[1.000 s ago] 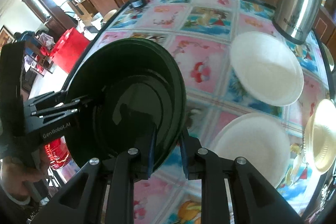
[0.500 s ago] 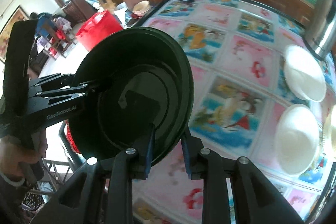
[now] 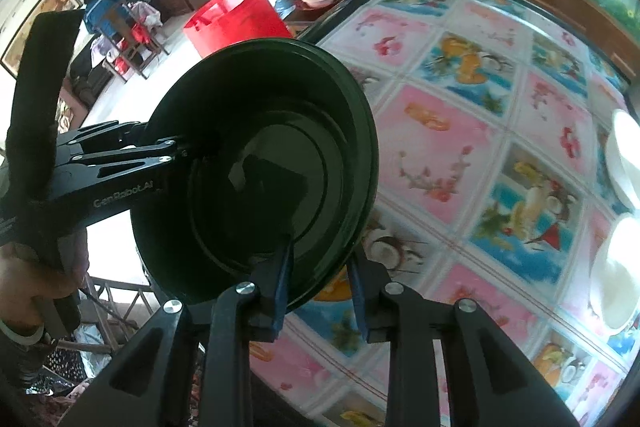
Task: Organize plates and bowls
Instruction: 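Carry the green bowl stack with the left gripper, set it down, open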
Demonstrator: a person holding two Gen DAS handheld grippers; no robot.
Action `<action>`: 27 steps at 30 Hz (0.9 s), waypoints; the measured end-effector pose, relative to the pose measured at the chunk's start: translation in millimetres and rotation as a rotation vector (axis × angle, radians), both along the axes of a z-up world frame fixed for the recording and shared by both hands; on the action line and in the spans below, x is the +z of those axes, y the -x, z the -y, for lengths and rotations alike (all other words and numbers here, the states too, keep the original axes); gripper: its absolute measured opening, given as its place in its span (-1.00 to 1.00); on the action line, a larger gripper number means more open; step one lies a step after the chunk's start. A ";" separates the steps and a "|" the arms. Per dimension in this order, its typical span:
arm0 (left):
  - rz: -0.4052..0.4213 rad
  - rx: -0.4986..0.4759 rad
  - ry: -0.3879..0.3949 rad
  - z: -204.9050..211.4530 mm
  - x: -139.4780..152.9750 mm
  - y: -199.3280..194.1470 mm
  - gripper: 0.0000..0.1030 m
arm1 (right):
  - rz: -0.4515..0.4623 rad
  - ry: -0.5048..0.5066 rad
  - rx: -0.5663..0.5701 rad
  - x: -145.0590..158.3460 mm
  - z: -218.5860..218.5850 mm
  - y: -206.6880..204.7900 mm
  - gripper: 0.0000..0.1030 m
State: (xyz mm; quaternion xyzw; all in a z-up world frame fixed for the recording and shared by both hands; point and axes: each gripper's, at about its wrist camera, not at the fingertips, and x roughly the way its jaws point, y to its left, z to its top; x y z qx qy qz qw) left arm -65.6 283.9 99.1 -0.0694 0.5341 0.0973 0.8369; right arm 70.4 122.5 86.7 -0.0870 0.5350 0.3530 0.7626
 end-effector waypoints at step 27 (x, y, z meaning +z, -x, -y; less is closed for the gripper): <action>-0.050 -0.018 -0.066 -17.1 -50.3 -3.8 -0.12 | -0.103 0.074 0.029 -48.5 -38.9 4.1 -0.29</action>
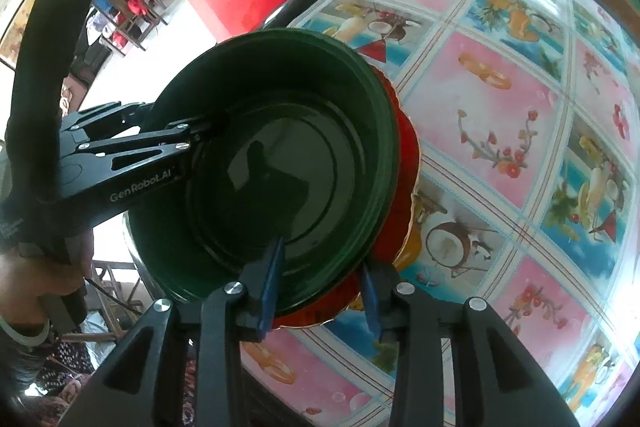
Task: Organize plates and bowls
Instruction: 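Carry the green bowl stack with the left gripper, set it down, open, then move the left gripper to the rim of the white paper bowl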
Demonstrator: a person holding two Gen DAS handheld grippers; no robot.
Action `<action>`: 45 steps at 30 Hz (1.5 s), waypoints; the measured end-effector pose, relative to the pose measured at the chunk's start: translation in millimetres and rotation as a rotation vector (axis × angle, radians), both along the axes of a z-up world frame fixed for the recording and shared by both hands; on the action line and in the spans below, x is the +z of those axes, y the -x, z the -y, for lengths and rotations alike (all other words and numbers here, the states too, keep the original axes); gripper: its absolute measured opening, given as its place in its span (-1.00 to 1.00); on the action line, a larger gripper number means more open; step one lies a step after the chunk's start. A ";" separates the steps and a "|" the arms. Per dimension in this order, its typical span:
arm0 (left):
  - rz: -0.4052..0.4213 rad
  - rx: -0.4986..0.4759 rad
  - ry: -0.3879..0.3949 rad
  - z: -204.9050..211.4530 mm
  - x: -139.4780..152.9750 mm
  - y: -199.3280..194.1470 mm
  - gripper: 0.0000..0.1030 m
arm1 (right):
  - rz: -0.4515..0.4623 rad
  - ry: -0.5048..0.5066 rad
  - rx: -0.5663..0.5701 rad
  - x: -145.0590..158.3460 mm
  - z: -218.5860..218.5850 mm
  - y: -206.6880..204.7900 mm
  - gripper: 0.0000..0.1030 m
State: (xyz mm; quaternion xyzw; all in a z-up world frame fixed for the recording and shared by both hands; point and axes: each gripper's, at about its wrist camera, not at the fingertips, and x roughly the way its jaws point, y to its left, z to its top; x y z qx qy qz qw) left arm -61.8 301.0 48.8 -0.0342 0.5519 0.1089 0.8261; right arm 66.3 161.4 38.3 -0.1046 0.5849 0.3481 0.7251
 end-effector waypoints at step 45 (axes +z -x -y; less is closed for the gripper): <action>0.102 -0.245 0.015 148.5 62.0 -59.2 0.23 | 0.025 -0.060 -0.267 37.7 142.6 -31.4 0.23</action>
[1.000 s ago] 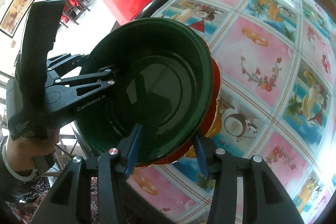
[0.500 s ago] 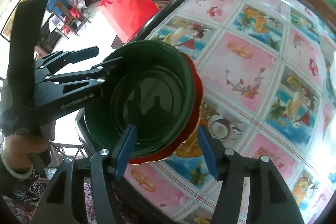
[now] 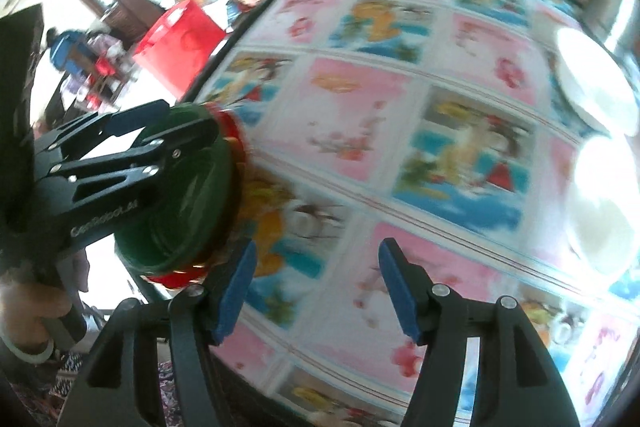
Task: Organize plates and bowls
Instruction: 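Move the left gripper to the rim of the white paper bowl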
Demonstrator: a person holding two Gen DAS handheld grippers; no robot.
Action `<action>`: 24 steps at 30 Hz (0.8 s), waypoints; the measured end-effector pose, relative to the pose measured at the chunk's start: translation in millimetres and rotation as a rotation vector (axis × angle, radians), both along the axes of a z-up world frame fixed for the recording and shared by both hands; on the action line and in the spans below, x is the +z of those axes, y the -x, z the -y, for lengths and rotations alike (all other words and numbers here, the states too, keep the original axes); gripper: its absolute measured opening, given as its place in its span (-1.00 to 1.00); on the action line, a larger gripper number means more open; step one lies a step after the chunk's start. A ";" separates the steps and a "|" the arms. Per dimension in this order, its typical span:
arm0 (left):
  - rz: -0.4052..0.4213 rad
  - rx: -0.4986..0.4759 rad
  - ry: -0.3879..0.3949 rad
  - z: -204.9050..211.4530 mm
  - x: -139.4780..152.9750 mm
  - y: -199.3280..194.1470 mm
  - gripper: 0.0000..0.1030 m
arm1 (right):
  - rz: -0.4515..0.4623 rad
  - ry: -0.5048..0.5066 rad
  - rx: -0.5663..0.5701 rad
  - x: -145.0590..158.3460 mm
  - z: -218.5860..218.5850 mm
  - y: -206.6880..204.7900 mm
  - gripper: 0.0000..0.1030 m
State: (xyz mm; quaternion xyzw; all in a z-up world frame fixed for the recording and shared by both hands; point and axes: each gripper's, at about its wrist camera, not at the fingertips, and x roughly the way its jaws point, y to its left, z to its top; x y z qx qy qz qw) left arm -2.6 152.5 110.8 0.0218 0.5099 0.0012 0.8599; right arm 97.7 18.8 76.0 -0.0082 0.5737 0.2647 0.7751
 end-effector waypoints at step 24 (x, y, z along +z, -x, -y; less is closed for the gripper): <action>-0.068 -0.245 0.047 191.1 -26.0 -75.3 0.23 | -0.021 0.033 -0.402 -14.1 211.5 -19.5 0.29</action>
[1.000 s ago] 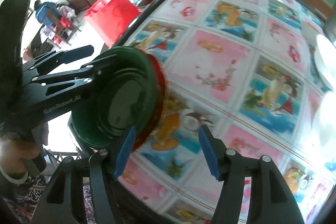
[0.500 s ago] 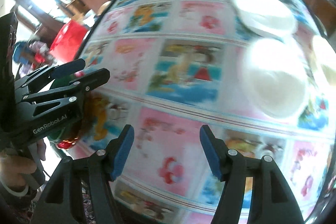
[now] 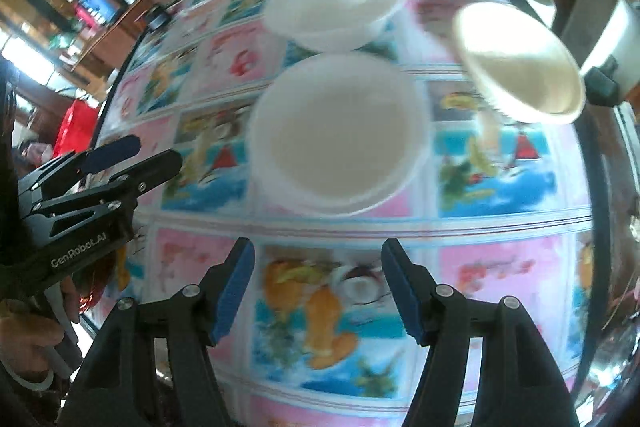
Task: Organize plates and bowls
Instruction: 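Move the left gripper to the rim of the white paper bowl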
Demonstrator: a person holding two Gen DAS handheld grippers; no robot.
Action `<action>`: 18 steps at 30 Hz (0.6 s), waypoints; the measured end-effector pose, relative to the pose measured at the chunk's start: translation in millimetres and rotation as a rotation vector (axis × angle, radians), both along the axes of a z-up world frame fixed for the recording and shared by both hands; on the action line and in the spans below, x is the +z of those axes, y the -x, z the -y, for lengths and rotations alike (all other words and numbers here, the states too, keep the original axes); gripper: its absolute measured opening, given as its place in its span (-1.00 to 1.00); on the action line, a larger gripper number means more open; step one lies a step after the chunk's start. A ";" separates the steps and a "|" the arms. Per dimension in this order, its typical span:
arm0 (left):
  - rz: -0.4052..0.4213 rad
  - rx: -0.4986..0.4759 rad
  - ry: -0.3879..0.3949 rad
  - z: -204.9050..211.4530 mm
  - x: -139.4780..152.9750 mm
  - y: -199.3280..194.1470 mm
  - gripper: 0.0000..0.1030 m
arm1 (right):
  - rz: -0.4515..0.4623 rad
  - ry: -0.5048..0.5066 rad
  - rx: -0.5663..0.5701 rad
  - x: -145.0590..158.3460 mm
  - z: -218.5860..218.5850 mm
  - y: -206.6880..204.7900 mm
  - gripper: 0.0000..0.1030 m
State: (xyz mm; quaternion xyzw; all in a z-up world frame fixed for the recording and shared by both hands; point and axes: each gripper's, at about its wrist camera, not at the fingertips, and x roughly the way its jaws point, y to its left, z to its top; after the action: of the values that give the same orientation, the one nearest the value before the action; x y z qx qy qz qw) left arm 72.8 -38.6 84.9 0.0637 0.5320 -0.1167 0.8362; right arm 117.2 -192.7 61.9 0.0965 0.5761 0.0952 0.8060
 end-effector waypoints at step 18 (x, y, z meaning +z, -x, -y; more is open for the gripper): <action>-0.092 0.054 0.020 40.7 -36.7 -42.4 0.23 | -0.007 -0.016 -0.006 -19.1 42.7 -49.0 0.33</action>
State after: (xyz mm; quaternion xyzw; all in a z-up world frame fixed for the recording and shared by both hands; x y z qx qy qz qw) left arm 115.2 -79.3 48.2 0.0355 0.5700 -0.1022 0.8145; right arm 166.3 -235.4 42.8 0.1048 0.5778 0.0969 0.8036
